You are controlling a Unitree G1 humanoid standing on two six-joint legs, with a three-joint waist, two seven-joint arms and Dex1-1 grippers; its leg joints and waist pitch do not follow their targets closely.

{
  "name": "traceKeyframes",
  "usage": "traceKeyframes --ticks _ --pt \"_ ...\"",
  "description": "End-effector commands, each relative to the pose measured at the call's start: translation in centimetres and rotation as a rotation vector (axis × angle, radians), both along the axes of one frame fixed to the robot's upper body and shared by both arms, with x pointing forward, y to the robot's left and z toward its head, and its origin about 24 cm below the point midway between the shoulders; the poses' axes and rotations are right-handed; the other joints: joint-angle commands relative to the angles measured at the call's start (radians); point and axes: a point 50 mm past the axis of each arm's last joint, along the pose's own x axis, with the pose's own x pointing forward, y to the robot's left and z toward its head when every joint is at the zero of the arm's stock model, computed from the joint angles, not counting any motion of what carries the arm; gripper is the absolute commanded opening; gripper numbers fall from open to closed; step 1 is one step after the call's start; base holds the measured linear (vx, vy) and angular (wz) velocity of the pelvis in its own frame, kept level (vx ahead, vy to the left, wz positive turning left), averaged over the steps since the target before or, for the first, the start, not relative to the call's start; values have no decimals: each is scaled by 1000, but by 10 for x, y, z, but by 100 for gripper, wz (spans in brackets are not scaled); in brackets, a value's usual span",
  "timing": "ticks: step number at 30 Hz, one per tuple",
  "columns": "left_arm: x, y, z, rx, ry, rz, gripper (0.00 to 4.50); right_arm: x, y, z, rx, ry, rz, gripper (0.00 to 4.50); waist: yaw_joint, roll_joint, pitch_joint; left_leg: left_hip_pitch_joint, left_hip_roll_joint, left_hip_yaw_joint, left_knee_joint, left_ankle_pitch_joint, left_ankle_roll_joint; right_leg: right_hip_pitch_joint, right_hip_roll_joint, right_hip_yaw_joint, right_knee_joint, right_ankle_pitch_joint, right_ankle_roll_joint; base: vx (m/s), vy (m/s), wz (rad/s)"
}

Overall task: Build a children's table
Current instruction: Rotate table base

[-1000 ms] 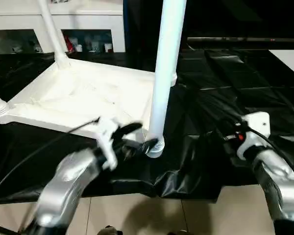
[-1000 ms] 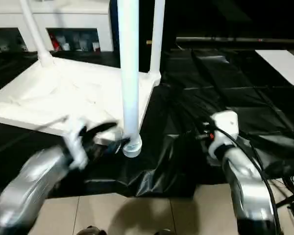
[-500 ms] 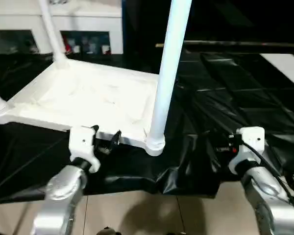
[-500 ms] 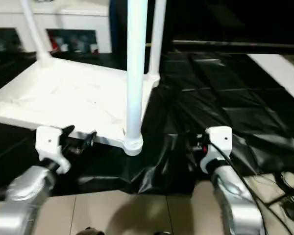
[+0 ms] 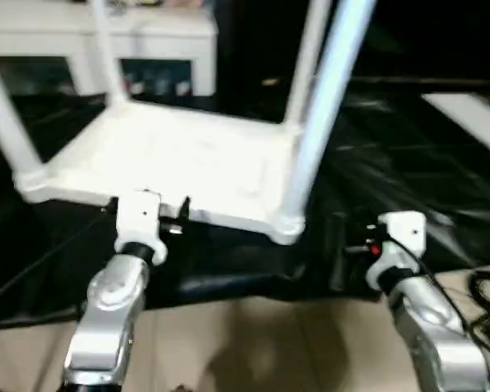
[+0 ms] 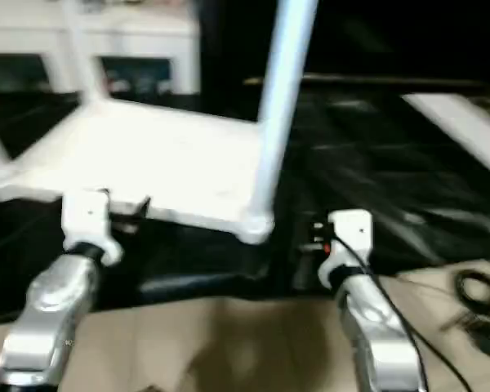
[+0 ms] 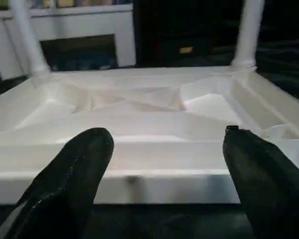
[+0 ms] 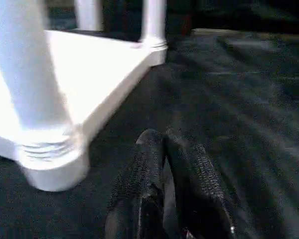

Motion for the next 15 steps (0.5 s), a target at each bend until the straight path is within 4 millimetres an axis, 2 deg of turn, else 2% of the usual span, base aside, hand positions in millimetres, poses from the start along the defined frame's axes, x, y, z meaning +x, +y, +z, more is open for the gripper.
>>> traceKeyframes --ticks 1,2,3,4,5,6,7,8,9,10,11,12,13,14,15 --pt "4 -8 4 -20 -14 -41 407 1 -10 2 -40 -11 -29 38 18 -3 -24 2 50 -30 -172 -314 -70 8 -133 77 -163 -328 -56 -95 -65 -16" --pt "4 -8 5 -20 -15 -43 407 1 -10 2 -40 -12 -30 38 20 -16 -26 11 51 -24 -175 -282 -61 7 -132 77 -172 -393 -54 -95 -65 -16" --pt "4 -9 5 -19 -18 -45 407 1 -10 2 -39 -12 -32 38 24 -22 -32 20 49 -16 -179 -251 -48 13 -127 74 -178 -438 -53 -66 -70 -9" --pt "3 -11 6 -20 -20 -57 407 2 -12 3 -33 -15 -41 38 28 -18 -34 39 53 9 -199 -221 -12 28 -117 67 -204 -526 -67 -19 -79 -1" --pt "3 -11 6 -20 -20 -57 407 2 -12 3 -33 -15 -41 38 29 -16 -34 45 54 16 -205 -225 0 35 -110 62 -213 -541 -80 -19 -79 -1" --pt "2 -13 5 -25 -15 -64 407 2 -13 4 -30 -18 -45 38 29 -17 -34 40 54 22 -212 -195 15 43 -102 61 -219 -512 -93 2 -74 -1" --pt "2 -13 4 -29 -12 -64 407 3 -13 5 -31 -21 -43 38 34 -12 -28 50 52 37 -220 -212 37 52 -91 49 -234 -546 -107 33 -58 2" --pt "2 -13 4 -29 -11 -63 407 3 -12 5 -33 -23 -32 38 33 -12 -23 66 48 47 -218 -239 53 58 -85 42 -250 -592 -123 33 -58 2" --pt "2 -13 4 -29 -11 -63 407 3 -12 5 -33 -23 -32 38 36 -10 -15 70 48 52 -220 -258 54 59 -82 37 -257 -631 -124 66 -38 5" --pt "2 -12 4 -29 -10 -62 407 4 -12 6 -38 -26 -22 38 37 -7 -18 79 51 58 -226 -246 55 69 -76 32 -262 -611 -129 85 -17 5" --pt "3 -12 4 -31 -10 -59 407 4 -12 7 -46 -28 -13 38 38 -5 -16 82 55 59 -232 -254 52 70 -69 28 -261 -599 -130 85 -17 5" --pt "3 -12 4 -33 -9 -56 407 5 -11 7 -51 -30 0 38 39 -2 -27 92 62 58 -241 -228 58 77 -59 28 -250 -492 -143 125 7 6" --pt "4 -12 4 -41 -11 -56 407 5 -11 9 -67 -36 8 38 45 -9 -32 34 44 38 -242 -144 134 130 -60 6 -246 -316 -146 128 24 10" --pt "4 -12 4 -41 -11 -56 407 5 -11 9 -67 -36 7 38 49 11 -47 38 33 45 -230 -86 166 141 -69 1 -250 -269 -137 128 24 10" --pt "4 -13 4 -42 -11 -56 407 6 -11 9 -66 -37 6 38 55 2 -40 11 17 38 -213 -55 230 155 -87 -17 -265 -252 -117 134 52 32"
